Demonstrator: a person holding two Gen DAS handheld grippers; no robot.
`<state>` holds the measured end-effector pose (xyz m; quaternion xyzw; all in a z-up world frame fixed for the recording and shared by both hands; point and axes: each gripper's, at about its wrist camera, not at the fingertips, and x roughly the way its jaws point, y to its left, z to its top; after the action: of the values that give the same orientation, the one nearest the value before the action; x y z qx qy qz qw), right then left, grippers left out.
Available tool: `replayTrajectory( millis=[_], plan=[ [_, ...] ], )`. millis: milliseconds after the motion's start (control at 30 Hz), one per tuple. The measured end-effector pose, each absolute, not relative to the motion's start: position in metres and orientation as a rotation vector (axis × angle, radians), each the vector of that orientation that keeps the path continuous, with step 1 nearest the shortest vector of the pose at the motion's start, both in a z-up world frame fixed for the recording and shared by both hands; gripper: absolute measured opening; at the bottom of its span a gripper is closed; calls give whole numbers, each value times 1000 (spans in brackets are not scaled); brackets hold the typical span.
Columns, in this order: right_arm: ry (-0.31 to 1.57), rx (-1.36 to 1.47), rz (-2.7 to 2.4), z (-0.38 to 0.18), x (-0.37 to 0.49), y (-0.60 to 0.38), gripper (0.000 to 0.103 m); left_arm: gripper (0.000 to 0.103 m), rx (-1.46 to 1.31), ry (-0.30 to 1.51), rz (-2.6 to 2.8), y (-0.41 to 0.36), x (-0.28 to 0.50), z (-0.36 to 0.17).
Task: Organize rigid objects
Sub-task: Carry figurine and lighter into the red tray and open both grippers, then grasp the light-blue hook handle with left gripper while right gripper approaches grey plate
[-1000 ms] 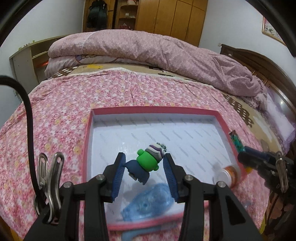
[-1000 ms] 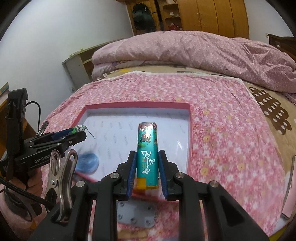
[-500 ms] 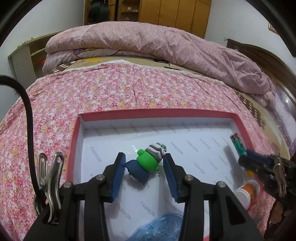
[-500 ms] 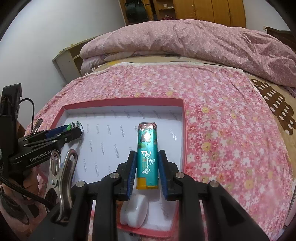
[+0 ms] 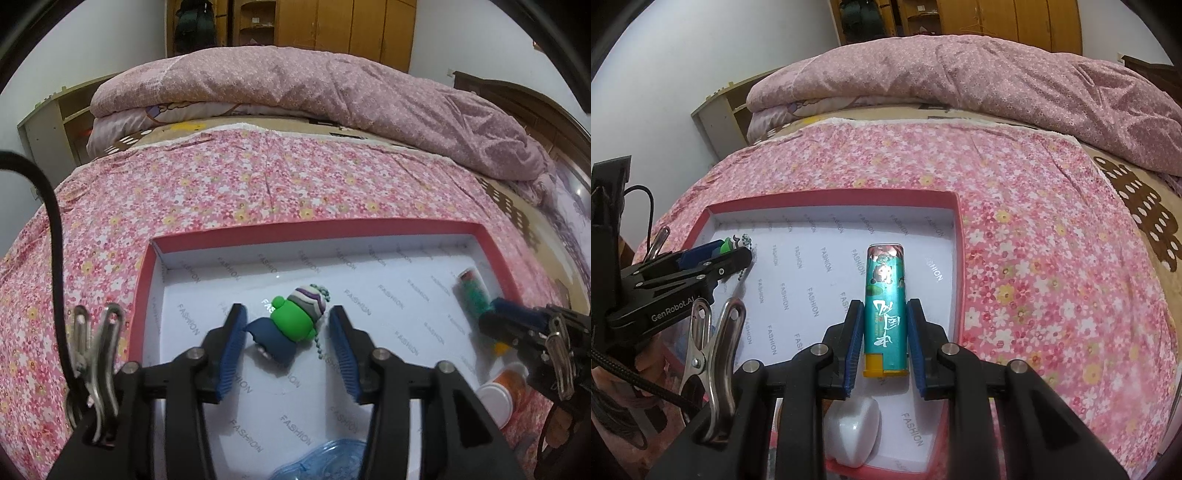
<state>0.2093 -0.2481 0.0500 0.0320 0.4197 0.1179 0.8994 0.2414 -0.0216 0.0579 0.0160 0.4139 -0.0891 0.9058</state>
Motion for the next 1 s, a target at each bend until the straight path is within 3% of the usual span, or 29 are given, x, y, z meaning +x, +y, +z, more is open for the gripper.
replayTrajectory(
  millis=[33, 533, 1000],
  plan=[
    [869, 67, 245, 50, 210, -248, 24, 60, 33, 859, -182, -22, 242, 58],
    [790, 57, 239, 72, 182, -249, 43, 69, 3, 828, -179, -6, 200, 76],
    [749, 90, 236, 84, 129, -248, 43, 70, -59, 815, -172, 12, 142, 90]
  ],
)
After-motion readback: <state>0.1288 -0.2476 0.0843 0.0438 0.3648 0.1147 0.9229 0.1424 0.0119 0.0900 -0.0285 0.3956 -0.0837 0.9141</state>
